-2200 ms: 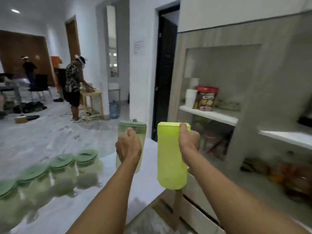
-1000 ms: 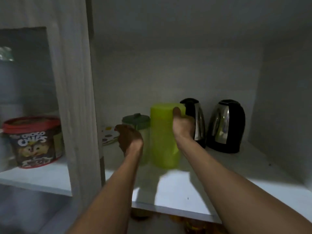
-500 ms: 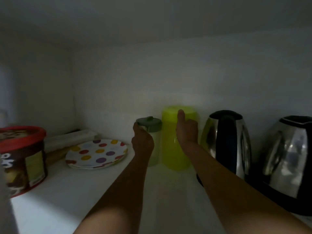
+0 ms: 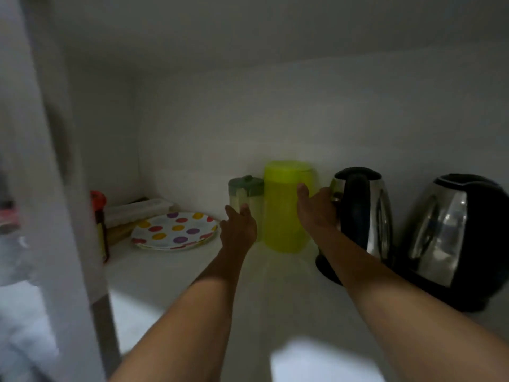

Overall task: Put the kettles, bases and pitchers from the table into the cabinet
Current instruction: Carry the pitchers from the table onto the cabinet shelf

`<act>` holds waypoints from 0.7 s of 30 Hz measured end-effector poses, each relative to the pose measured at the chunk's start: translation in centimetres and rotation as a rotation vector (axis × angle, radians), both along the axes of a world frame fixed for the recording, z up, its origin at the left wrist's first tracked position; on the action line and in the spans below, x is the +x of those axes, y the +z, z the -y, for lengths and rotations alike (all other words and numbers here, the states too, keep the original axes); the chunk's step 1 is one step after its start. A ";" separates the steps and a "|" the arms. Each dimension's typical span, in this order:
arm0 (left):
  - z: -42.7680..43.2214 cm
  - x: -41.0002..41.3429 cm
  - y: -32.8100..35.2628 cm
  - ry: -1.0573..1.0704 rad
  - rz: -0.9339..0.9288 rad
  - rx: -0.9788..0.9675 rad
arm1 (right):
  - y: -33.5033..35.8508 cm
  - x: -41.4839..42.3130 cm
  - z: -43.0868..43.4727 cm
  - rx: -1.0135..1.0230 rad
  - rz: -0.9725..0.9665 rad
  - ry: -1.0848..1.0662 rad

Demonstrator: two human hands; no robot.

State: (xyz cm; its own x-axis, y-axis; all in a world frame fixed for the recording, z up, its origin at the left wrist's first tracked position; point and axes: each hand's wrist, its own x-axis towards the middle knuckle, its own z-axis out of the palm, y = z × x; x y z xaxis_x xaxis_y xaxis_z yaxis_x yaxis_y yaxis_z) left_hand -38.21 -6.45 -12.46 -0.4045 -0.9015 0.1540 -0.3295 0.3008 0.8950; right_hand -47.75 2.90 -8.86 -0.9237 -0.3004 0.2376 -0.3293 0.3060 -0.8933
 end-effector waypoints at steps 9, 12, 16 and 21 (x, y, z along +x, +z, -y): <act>-10.6 16.5 -0.2 -0.073 -0.061 -0.200 | -3.1 17.1 -8.8 0.008 -0.077 -0.073; -13.2 26.1 -1.7 -0.023 -0.010 -0.277 | -4.9 25.7 -10.5 0.005 -0.058 -0.029; -12.0 40.4 -2.0 0.137 0.098 -0.311 | -5.6 37.9 -9.0 0.051 -0.018 0.158; -9.2 60.1 -2.0 0.476 0.194 -0.305 | -6.2 54.8 -4.2 0.123 -0.059 0.516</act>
State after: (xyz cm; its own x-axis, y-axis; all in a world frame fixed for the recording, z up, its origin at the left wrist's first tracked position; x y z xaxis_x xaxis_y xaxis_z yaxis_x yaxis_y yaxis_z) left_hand 21.85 2.74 -14.41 -0.0136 -0.9170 0.3986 -0.6396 0.3143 0.7015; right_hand 7.06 7.10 -15.11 -0.6348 -0.7410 0.2187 -0.5129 0.1925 -0.8366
